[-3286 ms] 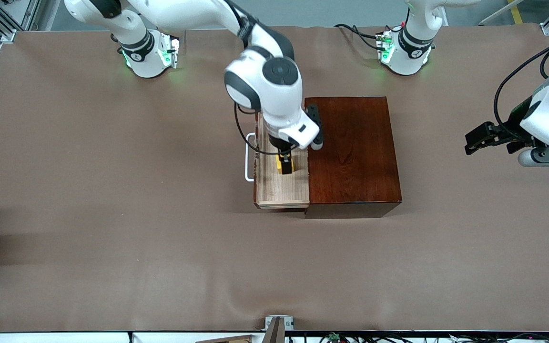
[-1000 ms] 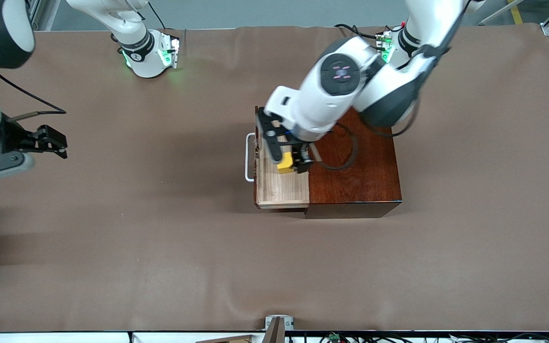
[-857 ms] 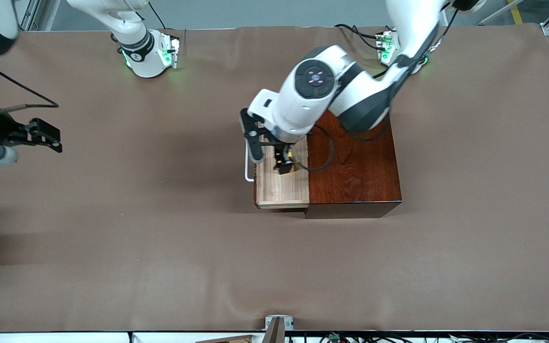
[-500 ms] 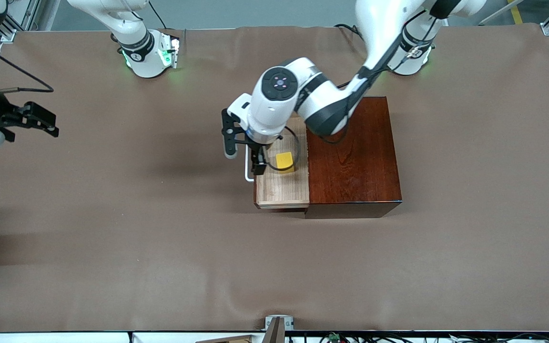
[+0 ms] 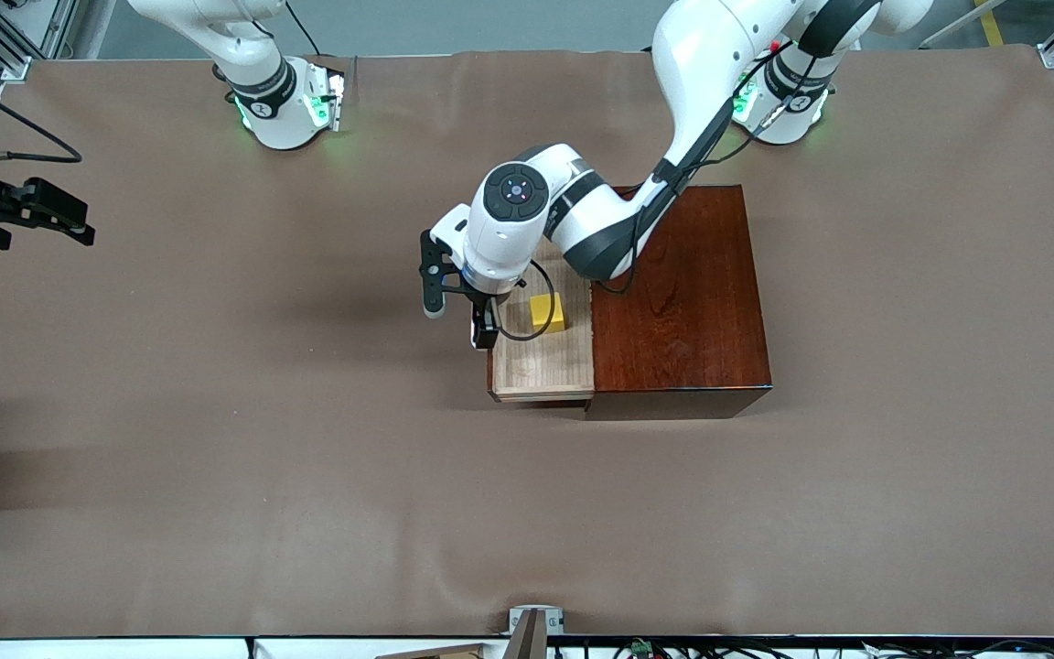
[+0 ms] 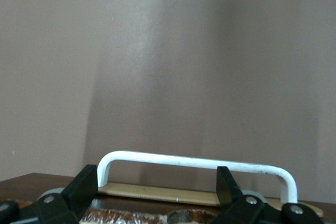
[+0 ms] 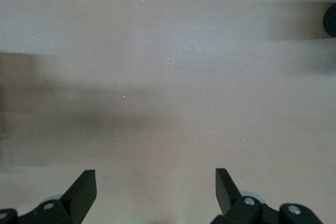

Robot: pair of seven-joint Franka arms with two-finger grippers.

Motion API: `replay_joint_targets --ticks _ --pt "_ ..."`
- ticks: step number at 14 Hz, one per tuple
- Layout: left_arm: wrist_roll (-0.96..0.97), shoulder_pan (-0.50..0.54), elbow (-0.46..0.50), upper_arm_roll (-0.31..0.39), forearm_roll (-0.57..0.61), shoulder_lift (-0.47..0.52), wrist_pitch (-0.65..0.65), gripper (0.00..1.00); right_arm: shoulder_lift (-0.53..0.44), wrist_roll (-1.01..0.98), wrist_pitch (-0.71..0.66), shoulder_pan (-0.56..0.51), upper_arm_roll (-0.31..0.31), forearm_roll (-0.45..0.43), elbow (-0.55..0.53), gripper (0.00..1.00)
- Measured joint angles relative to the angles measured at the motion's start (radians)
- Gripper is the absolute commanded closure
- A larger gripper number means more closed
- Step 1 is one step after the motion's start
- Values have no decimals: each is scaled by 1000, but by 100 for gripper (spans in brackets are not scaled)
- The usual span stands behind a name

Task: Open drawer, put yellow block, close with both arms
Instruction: 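Lower the left gripper to the drawer front beside the handle, then push the drawer shut into the box with the left gripper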

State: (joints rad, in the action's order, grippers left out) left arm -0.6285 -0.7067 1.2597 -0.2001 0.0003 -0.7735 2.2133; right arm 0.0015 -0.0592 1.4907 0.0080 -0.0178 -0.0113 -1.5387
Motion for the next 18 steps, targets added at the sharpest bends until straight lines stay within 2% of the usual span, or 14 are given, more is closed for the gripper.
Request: replay_joint_targets --ticks 5,12,18 --pt "-1 -33 -10 39 0 0 -20 0 0 0 0 0 -7 0 6 0" --pt "-6 -38 -52 65 68 28 -280 0 0 5 7 0 -9 5 11 0" --pt "-3 -49 -49 65 184 34 -369 0 1 6 8 0 -8 6 11 0"
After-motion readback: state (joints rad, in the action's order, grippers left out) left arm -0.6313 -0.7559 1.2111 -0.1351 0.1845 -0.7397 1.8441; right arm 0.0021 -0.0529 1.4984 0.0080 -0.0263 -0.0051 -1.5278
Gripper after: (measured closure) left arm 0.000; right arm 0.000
